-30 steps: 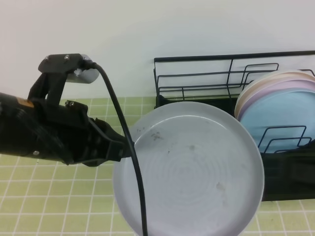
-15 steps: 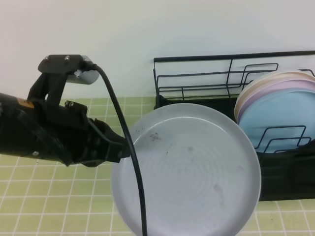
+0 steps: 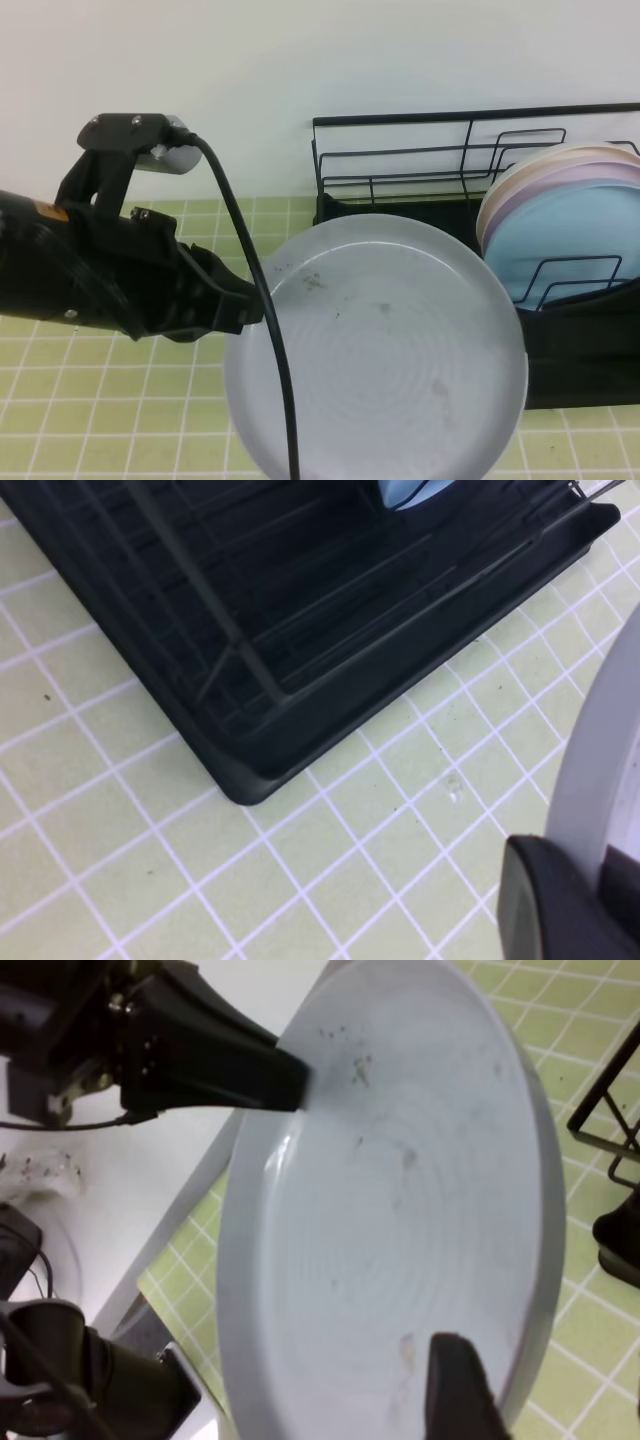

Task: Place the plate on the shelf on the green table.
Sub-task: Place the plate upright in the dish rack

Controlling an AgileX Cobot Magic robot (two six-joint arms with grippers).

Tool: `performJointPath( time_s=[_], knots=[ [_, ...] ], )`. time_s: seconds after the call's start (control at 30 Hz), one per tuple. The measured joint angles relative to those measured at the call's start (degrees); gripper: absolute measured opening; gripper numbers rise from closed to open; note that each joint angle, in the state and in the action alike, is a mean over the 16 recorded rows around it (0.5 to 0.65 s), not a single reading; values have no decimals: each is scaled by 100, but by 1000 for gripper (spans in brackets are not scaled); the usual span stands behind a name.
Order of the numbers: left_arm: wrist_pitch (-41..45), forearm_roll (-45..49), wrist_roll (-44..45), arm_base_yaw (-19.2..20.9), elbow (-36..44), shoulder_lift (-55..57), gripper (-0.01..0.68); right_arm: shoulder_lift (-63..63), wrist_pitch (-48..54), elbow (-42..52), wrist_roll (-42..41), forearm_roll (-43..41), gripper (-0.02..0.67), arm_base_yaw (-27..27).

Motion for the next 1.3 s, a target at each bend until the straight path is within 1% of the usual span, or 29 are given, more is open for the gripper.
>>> performJointPath(
  time_s=[0.2, 0.33, 0.57, 0.67, 0.77, 0.87, 1.03, 1.13, 1.23, 1.3],
  knots=[
    [18, -33, 0, 0, 0, 0, 1, 232, -177, -4, -129, 58, 368, 197],
    [20, -64, 6, 0, 0, 0, 1, 379, -275, -4, -277, 149, 353, 308],
    [50, -110, 44, 0, 0, -3, 5, 591, -344, -4, -644, 309, 240, 423],
    [82, -126, 48, 0, 0, -5, 26, 648, -372, -12, -815, 336, 187, 446],
    [115, -166, 63, 0, 0, -8, 79, 687, -421, -20, -987, 310, 130, 451],
    [146, -296, 150, 0, 0, -16, 158, 703, -530, -28, -1145, 236, 79, 451],
    [179, -705, 406, 0, -1, -53, 301, 711, -957, -42, -1375, -86, 55, 451],
    [193, -959, 582, 0, -8, -85, 372, 705, -1371, -50, -1522, -435, 43, 451],
    [213, -1175, 772, 0, -18, -123, 403, 698, -1870, -67, -1728, -815, 36, 451],
    [230, -1275, 884, 0, -24, -152, 388, 691, -2202, -109, -1913, -1060, 37, 452]
  ],
)
